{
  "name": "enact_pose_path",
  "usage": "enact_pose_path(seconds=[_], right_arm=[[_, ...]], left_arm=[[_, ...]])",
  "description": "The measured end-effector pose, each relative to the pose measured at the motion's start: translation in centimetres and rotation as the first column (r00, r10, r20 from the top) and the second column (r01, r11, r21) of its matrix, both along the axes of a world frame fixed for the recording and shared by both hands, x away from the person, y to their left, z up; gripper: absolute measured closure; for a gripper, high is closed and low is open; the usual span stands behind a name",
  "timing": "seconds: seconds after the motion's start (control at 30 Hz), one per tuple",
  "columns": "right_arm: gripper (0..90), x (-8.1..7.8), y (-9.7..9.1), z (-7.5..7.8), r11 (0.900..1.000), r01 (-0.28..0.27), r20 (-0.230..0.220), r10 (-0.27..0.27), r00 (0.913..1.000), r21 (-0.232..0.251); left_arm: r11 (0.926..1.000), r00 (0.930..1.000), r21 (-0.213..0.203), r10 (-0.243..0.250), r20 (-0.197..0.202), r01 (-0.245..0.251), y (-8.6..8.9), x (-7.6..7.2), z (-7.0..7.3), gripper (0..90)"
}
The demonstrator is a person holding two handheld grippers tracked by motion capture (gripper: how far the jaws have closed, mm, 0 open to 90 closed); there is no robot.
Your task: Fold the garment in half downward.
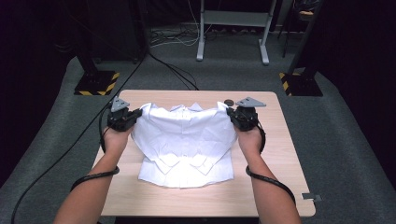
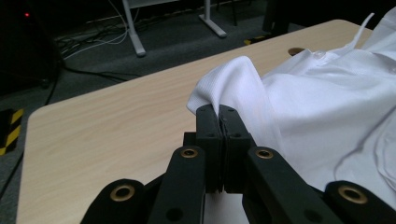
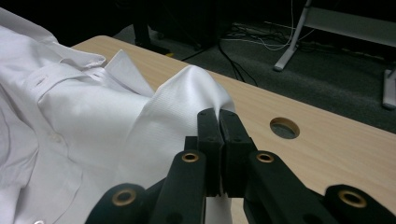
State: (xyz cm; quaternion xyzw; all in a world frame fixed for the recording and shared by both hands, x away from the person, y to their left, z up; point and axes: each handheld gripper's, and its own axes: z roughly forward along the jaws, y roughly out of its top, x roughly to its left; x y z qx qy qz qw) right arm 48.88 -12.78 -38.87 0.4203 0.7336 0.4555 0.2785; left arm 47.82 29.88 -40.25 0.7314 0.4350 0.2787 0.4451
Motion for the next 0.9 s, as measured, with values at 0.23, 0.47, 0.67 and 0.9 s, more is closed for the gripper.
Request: enact_pose_path(seconds=[0.23,0.47,0.67,0.9], right_arm=[[88.7,-1.7,-0.4,-0.9,0.9994,-0.034,0.012,0.034,0.9994,0.004],[88.7,-3.0,-0.6,-0.7,0.9980,-0.062,0.026,0.062,0.9977,0.005],[88.7,-3.8,-0.8,-1.2,0.9970,-0.077,0.022,0.077,0.9968,0.008],[88.6,-4.8,-1.2,-1.9,0.9958,-0.091,0.017,0.090,0.9958,0.015]], left_arm=[[0.9993,0.9994,-0.015,-0.033,-0.003,0.033,0.6,-1.9,-0.8,88.4],[0.9983,0.9989,-0.038,-0.045,-0.010,0.045,1.0,-2.9,-1.1,88.4],[0.9969,0.9984,-0.057,-0.055,-0.015,0.054,1.2,-3.7,-1.6,88.4],[0.9949,0.9970,-0.069,-0.076,-0.016,0.075,1.4,-4.7,-2.2,88.4]])
